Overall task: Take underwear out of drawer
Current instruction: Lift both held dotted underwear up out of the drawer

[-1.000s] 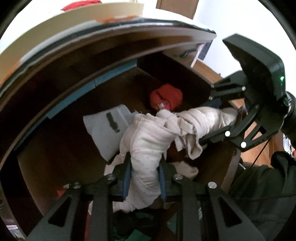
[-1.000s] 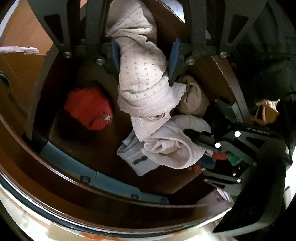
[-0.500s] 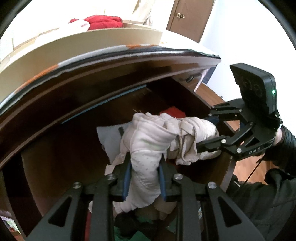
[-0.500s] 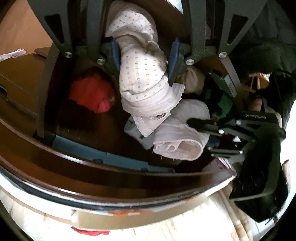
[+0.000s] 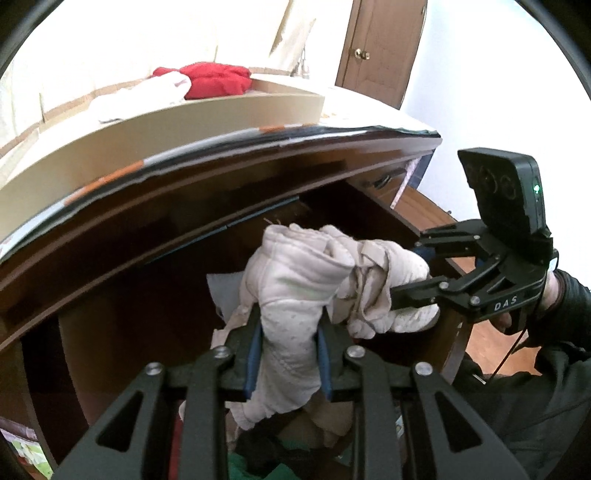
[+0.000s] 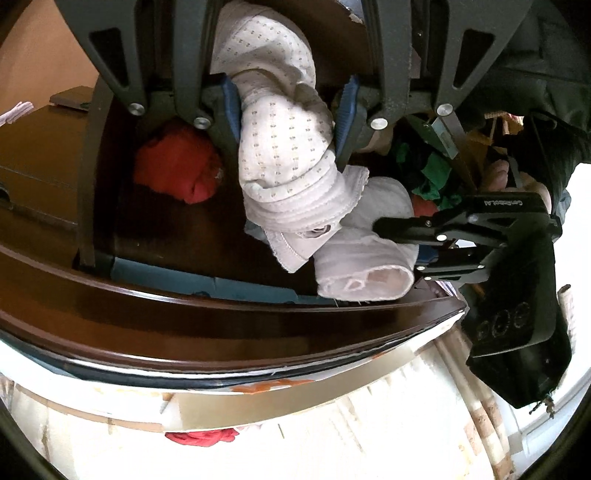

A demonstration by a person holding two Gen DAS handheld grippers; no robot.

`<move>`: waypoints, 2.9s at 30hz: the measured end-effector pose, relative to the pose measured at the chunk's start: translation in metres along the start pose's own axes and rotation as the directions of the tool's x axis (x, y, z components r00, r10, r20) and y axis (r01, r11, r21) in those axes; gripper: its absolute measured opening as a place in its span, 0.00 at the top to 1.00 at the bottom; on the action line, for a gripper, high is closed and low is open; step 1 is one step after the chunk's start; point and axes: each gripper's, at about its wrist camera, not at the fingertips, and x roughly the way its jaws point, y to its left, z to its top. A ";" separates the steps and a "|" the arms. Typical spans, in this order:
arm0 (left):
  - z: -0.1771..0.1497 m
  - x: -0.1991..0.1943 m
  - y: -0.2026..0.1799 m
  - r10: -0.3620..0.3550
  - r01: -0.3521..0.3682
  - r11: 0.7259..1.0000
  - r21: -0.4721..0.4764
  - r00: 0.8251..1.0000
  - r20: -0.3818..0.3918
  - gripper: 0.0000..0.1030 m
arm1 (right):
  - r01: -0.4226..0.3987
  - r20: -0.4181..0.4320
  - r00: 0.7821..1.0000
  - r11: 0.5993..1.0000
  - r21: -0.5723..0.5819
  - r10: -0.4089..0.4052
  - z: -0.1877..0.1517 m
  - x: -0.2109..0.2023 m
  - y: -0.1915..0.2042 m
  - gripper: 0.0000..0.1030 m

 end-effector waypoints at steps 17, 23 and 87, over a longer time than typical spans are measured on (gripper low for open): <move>-0.015 -0.030 -0.017 0.064 -0.065 0.998 0.015 0.994 0.086 0.77 | 0.020 0.132 0.991 1.000 -0.006 -0.019 -0.004 -0.011 0.001 0.56; -0.018 -0.037 -0.021 0.070 -0.073 0.997 0.019 0.991 0.117 0.77 | 0.031 0.163 0.986 0.999 -0.026 -0.027 -0.006 -0.014 0.004 0.56; -0.039 -0.091 -0.029 0.117 -0.143 0.989 0.027 0.888 0.444 0.77 | 0.033 0.403 0.915 0.995 -0.095 0.008 -0.026 -0.040 0.009 0.56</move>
